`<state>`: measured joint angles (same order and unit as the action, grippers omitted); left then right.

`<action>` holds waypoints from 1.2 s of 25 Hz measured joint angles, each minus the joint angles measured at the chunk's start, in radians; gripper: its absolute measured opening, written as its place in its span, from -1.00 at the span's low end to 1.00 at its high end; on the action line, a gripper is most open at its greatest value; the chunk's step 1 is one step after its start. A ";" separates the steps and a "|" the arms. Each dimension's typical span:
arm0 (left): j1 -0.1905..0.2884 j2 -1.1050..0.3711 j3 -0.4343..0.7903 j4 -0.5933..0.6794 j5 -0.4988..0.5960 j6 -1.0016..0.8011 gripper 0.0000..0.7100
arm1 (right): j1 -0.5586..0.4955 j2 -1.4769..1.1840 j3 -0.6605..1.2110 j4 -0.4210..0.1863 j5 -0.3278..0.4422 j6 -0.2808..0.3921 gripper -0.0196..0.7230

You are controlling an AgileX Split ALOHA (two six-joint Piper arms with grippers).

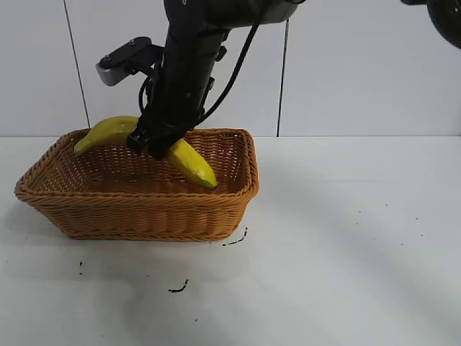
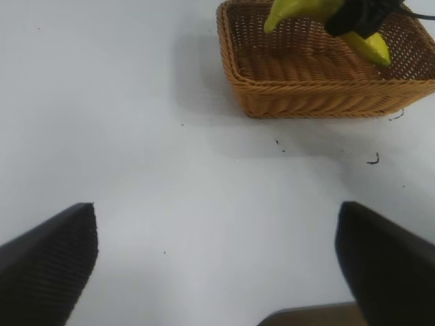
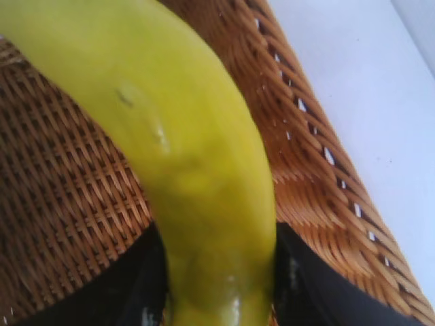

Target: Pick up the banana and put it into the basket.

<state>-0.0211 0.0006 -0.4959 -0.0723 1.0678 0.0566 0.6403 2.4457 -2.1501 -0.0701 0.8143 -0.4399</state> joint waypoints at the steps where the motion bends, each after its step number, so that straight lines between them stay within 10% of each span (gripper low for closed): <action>1: 0.000 0.000 0.000 0.000 0.000 0.000 0.94 | 0.000 0.002 0.000 0.002 -0.009 0.000 -0.13; 9: 0.000 0.000 0.000 0.000 0.000 0.000 0.94 | 0.000 0.004 0.000 0.014 -0.034 0.000 -0.12; 14: 0.000 0.000 0.000 0.000 0.000 0.000 0.94 | 0.000 0.004 0.000 0.020 -0.041 0.000 0.70; 18: 0.000 0.000 0.000 0.000 0.000 0.000 0.94 | 0.000 0.002 -0.006 0.020 -0.026 0.079 0.89; 30: 0.000 0.000 0.000 0.000 0.000 0.000 0.94 | -0.088 -0.080 -0.293 0.030 0.385 0.360 0.92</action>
<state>-0.0211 0.0006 -0.4959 -0.0723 1.0678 0.0566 0.5527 2.3660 -2.4431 -0.0398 1.1993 -0.0800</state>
